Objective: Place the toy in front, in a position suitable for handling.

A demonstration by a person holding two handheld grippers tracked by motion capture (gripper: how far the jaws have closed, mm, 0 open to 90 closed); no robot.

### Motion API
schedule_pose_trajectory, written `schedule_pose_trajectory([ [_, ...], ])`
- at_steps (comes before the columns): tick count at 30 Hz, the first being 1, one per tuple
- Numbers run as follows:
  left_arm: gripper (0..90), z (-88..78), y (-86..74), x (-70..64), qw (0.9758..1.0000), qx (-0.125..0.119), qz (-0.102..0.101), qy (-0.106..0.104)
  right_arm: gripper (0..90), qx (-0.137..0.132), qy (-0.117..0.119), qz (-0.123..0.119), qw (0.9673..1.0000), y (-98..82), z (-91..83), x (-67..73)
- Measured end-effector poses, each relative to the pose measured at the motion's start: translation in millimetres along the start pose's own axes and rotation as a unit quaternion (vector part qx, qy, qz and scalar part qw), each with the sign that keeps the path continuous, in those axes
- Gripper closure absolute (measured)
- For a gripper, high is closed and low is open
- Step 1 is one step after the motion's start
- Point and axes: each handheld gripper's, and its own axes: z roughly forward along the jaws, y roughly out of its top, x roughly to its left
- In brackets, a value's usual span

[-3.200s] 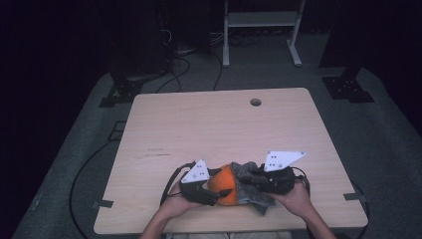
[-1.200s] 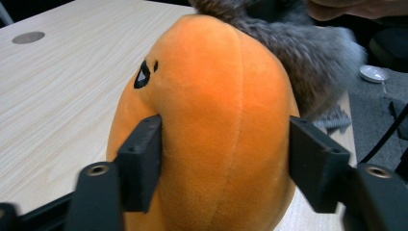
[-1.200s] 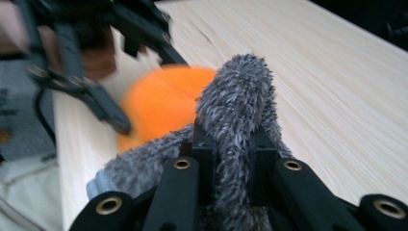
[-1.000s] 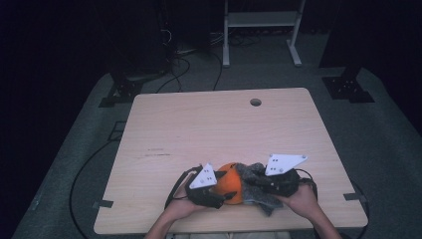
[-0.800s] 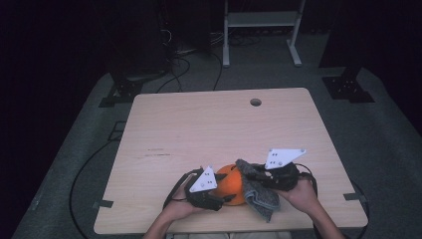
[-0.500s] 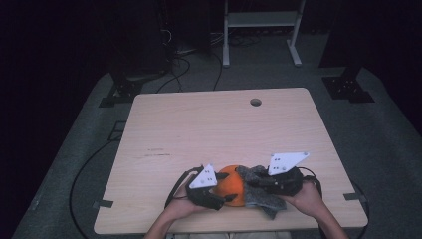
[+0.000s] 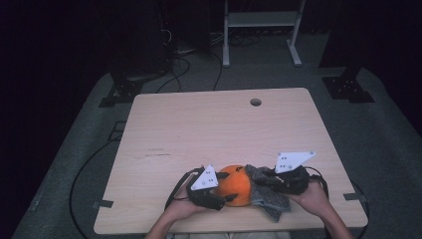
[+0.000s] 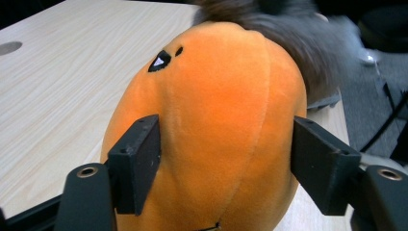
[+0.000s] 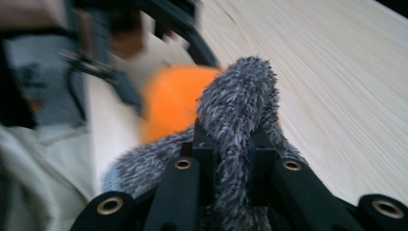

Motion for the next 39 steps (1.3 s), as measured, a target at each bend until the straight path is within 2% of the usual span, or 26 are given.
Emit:
schedule_pose_trajectory([
  [2, 35.7, -1.5, -0.3, 1.4, 1.0, -0.002, -0.006, 0.001, 78.0, 0.003, -0.004, -0.009, 0.9999, 3.7, 3.6, 1.6],
  [4, 33.9, -3.3, -1.2, 3.7, 0.9998, -0.004, -0.014, -0.011, 78.0, 0.002, -0.011, 0.001, 0.9999, 2.1, 6.2, -2.8],
  [5, 30.4, -3.6, -2.2, 5.9, 0.9994, -0.005, -0.022, -0.026, 78.0, 0.002, -0.019, 0.008, 0.9998, -0.9, 8.1, -7.1],
  [6, 26.8, -3.8, -2.9, 6.6, 0.9993, -0.004, -0.023, -0.031, 78.1, 0.0, -0.026, 0.021, 0.9994, -5.6, 9.5, -12.3],
  [9, 29.2, 0.6, -2.8, 1.8, 0.9999, 0.0, -0.006, -0.009, 78.0, -0.004, -0.032, 0.032, 0.999, -8.6, 8.3, -15.4],
  [10, 33.3, 1.1, -1.8, 0.3, 1.0, 0.0, 0.004, 0.006, 78.0, -0.006, -0.031, 0.029, 0.9991, -5.9, 6.9, -12.3],
  [13, 40.8, 3.3, 3.6, -0.7, 0.9997, -0.007, -0.007, 0.023, 78.0, -0.02, -0.016, 0.001, 0.9997, 7.8, 5.1, 2.8],
  [14, 41.6, 3.4, 4.8, -0.9, 0.9997, -0.003, -0.005, 0.023, 77.9, -0.021, -0.015, -0.014, 0.9996, 13.1, 8.1, 9.3],
  [16, 40.6, 0.9, 4.1, 0.7, 0.9999, 0.0, -0.006, 0.015, 78.0, -0.009, -0.027, -0.036, 0.999, 15.2, 13.5, 13.3],
  [19, 31.9, -3.1, 1.4, 4.9, 0.9996, -0.01, -0.025, -0.002, 78.1, -0.002, -0.04, -0.026, 0.9989, 9.6, 13.8, 9.6],
  [20, 26.6, -0.4, 1.7, 5.2, 0.9994, -0.003, -0.033, 0.003, 78.1, 0.0, -0.041, -0.019, 0.999, 8.0, 12.7, 7.1],
  [21, 25.9, 2.6, 1.4, 4.6, 0.9994, 0.001, -0.033, 0.009, 78.1, 0.0, -0.041, -0.012, 0.9991, 8.4, 12.1, 7.3],
  [22, 27.6, 5.3, 1.2, 3.0, 0.9996, 0.002, -0.026, 0.014, 78.1, -0.001, -0.04, -0.016, 0.9991, 10.4, 12.7, 9.3],
  [26, 38.2, 4.7, -0.8, -1.4, 0.9996, 0.011, 0.002, 0.025, 78.0, 0.008, -0.027, -0.059, 0.9978, 18.8, 24.2, 27.7],
  [27, 40.5, 3.0, -1.7, -0.6, 0.9997, 0.009, 0.0, 0.023, 78.0, 0.003, -0.012, -0.059, 0.9982, 18.7, 24.7, 28.2],
  [29, 43.6, -0.3, -2.4, 1.8, 0.9997, 0.005, -0.004, 0.022, 78.1, -0.002, -0.01, -0.052, 0.9986, 17.5, 22.0, 25.4],
  [33, 44.5, -5.3, -6.8, 10.7, 0.9991, -0.01, -0.038, 0.017, 78.3, -0.004, -0.04, -0.006, 0.9992, 3.3, 9.8, 5.1],
  [35, 41.3, -3.0, -6.0, 12.3, 0.9979, -0.013, -0.059, 0.023, 78.3, -0.003, -0.045, 0.006, 0.999, -3.5, 8.0, 1.6],
  [38, 35.9, 2.6, -3.1, 10.2, 0.9963, -0.017, -0.076, 0.035, 78.2, -0.009, -0.035, -0.012, 0.9993, 1.7, 9.5, 11.5],
  [39, 35.9, 3.3, -2.9, 10.7, 0.9957, -0.02, -0.083, 0.035, 78.2, -0.012, -0.018, -0.025, 0.9995, 6.3, 12.2, 17.6],
])
